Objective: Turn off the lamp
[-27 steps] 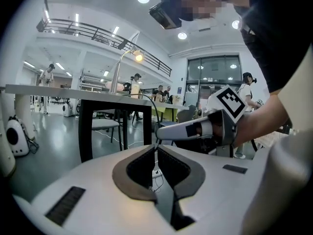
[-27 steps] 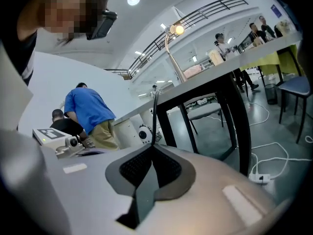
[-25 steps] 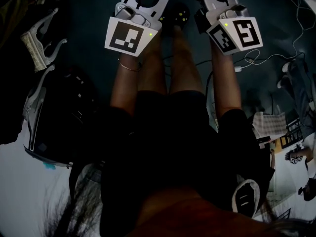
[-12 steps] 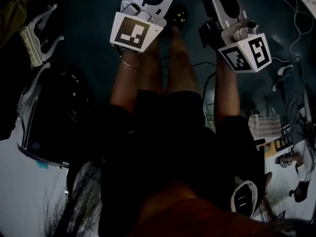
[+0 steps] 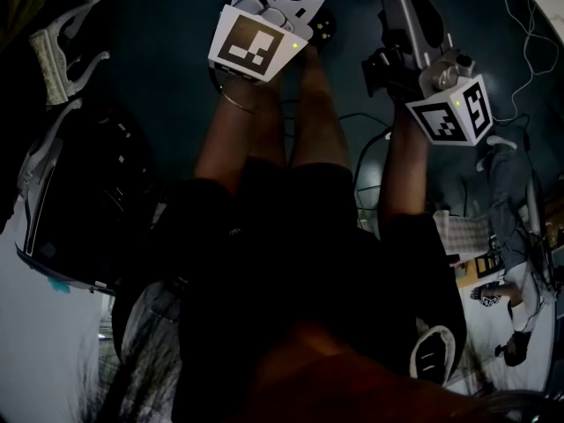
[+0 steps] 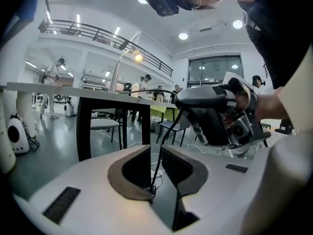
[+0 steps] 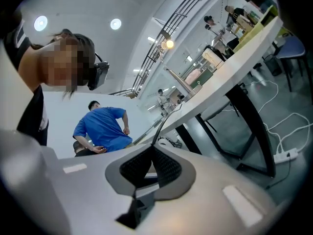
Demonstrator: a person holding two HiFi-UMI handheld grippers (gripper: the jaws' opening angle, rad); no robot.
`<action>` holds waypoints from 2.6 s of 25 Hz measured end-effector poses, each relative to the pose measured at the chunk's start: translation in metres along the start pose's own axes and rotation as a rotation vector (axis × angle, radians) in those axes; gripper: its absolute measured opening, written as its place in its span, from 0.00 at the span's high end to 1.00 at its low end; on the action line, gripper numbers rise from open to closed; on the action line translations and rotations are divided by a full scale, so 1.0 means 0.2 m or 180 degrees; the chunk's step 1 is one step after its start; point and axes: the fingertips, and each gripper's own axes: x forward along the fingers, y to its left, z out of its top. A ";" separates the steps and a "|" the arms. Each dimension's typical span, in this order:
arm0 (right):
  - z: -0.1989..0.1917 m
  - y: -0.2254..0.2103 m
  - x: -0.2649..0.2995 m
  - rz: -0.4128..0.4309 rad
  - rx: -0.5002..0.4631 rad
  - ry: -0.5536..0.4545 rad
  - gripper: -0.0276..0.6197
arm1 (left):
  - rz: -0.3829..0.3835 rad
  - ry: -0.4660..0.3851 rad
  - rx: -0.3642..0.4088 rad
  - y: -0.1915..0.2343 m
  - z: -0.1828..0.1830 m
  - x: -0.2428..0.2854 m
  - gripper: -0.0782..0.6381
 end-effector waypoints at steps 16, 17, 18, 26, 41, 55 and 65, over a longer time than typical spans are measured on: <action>0.04 0.06 0.03 0.0399 0.0353 -0.0099 0.94 | -0.0180 0.0358 0.0196 0.03 -0.14 0.17 0.76; 0.04 0.06 0.02 0.0411 0.0378 -0.0103 0.94 | -0.0187 0.0355 0.0179 0.02 -0.14 0.18 0.76; 0.04 0.06 0.02 0.0419 0.0398 -0.0109 0.94 | -0.0187 0.0348 0.0158 0.02 -0.14 0.19 0.76; 0.02 0.07 0.01 0.0496 0.0455 -0.0107 0.94 | -0.0336 0.0418 0.0124 -0.05 -0.23 0.26 0.76; 0.02 0.06 0.00 0.0439 0.0340 -0.0106 0.94 | -0.0351 0.0323 -0.0010 -0.02 -0.20 0.28 0.82; 0.02 0.03 -0.01 0.0347 0.0193 -0.0151 0.94 | -0.0380 0.0436 -0.0066 -0.02 -0.23 0.28 0.87; 0.01 0.04 -0.05 0.0230 -0.0188 -0.0197 0.90 | -0.0367 0.0270 -0.0312 -0.03 -0.21 0.20 0.87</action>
